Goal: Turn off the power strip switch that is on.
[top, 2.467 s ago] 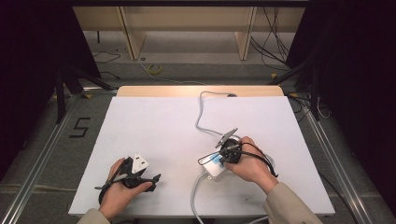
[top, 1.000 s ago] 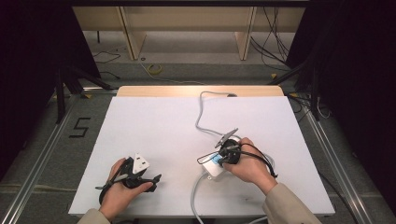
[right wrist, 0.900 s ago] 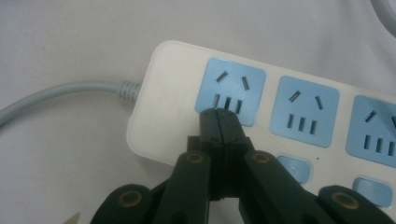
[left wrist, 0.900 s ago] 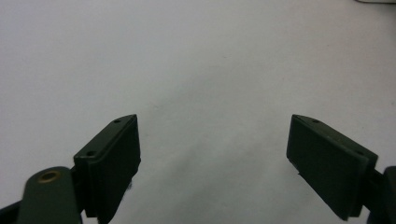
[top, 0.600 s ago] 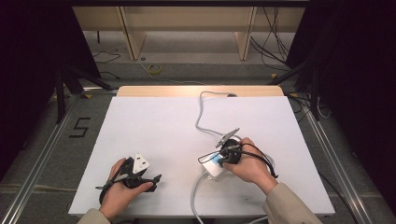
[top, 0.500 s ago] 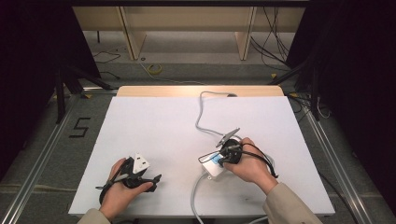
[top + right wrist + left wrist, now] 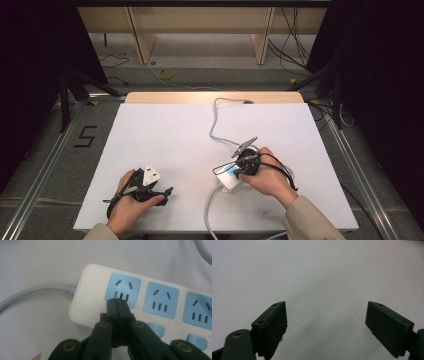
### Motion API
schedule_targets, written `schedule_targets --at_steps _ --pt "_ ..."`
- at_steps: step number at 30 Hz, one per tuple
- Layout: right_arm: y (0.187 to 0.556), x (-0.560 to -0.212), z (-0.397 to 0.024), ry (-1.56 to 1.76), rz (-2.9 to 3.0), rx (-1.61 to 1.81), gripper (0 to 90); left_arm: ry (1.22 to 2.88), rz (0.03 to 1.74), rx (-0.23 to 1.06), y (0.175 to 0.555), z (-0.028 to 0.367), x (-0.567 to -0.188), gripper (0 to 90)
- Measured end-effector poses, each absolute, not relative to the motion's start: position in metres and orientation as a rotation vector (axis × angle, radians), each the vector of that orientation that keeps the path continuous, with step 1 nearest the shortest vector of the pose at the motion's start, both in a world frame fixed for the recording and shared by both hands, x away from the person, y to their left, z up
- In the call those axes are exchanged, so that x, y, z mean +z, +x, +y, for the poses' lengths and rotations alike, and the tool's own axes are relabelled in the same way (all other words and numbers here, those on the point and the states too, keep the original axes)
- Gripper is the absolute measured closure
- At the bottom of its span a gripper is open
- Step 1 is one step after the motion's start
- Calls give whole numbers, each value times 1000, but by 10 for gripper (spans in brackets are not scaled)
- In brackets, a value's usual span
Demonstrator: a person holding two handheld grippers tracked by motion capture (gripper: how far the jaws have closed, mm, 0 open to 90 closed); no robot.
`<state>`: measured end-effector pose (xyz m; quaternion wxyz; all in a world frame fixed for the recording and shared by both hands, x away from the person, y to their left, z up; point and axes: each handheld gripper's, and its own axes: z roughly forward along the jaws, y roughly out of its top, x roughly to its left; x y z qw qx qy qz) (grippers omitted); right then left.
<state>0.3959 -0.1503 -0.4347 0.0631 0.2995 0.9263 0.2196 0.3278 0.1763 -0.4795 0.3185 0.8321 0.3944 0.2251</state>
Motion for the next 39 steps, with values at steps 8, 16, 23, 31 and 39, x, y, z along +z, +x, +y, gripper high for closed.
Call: schedule_targets --at_steps 8,16,23,31,39 --pt "392 -432 -151 887 2802 667 900 2191 1035 595 328 177 -479 176" --pt "389 -430 -157 886 2795 665 900 2192 1036 596 328 177 -479 176" --pt "387 -428 -163 888 2785 673 900 2192 1035 595 327 177 -479 176" --pt "382 -425 -171 895 2777 668 900 2190 1036 598 327 178 -479 176" --pt "377 -425 -182 914 2767 665 900 2192 1035 598 327 178 -479 176"
